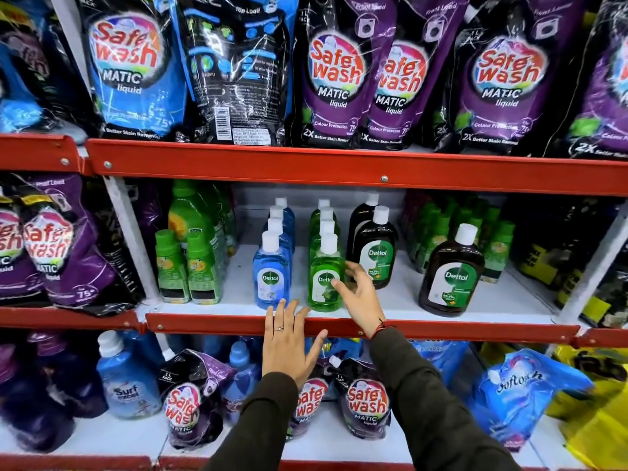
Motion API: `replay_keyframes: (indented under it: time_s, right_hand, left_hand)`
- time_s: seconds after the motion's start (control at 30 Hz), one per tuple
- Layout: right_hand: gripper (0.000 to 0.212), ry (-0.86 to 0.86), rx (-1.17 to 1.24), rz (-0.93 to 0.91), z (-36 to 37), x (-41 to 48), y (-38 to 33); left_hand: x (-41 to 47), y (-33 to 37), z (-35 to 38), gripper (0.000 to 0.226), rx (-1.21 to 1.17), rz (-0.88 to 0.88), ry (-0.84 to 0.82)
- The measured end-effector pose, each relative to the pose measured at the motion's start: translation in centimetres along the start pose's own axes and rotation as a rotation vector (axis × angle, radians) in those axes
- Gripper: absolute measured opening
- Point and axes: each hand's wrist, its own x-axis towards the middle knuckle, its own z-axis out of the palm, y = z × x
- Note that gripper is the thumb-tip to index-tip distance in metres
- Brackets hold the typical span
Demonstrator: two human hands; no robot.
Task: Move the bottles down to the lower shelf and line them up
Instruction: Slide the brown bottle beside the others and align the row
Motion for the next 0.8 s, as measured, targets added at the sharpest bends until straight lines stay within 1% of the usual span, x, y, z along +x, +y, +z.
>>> replay_keyframes:
  time_s: [0.2,0.27,0.33,0.43,0.5,0.6,0.67,0.73,0.8]
  right_hand:
    - [0.047,-0.020,0.012,-0.031,-0.6,-0.4,0.5]
    - [0.048,0.029,0.017,-0.073,-1.4,-1.0,0.7]
    - [0.043,0.144,0.032,-0.125,-2.6,-1.5,0.6]
    - [0.036,0.360,0.025,-0.204,-5.6,-1.9,0.5]
    - [0.034,0.479,-0.021,-0.256,-8.1,-2.3,0.6]
    - [0.035,0.641,-0.045,-0.272,-11.3,-2.6,0.5]
    - [0.041,0.735,-0.039,-0.247,-13.2,-2.8,0.7]
    - [0.056,0.808,-0.099,-0.188,-14.8,-2.7,1.4]
    - [0.074,0.808,-0.175,-0.064,-16.2,-2.4,2.3]
  left_hand:
    - [-0.2,0.1,0.2,0.069,0.008,-0.004,0.019]
    - [-0.1,0.1,0.3,0.066,0.009,0.000,0.038]
    - [-0.1,0.1,0.4,0.064,0.003,-0.004,0.064]
    - [-0.2,0.3,0.8,0.061,0.001,-0.019,0.085]
    - [-0.3,0.6,1.0,0.060,0.013,-0.032,0.098]
    - [-0.3,1.0,1.2,0.060,0.030,-0.055,0.119]
    - [-0.3,1.2,1.3,0.061,0.040,-0.064,0.131]
    - [-0.3,1.2,1.3,0.061,0.043,-0.067,0.134]
    - [-0.3,1.2,1.3,0.060,0.048,-0.066,0.131]
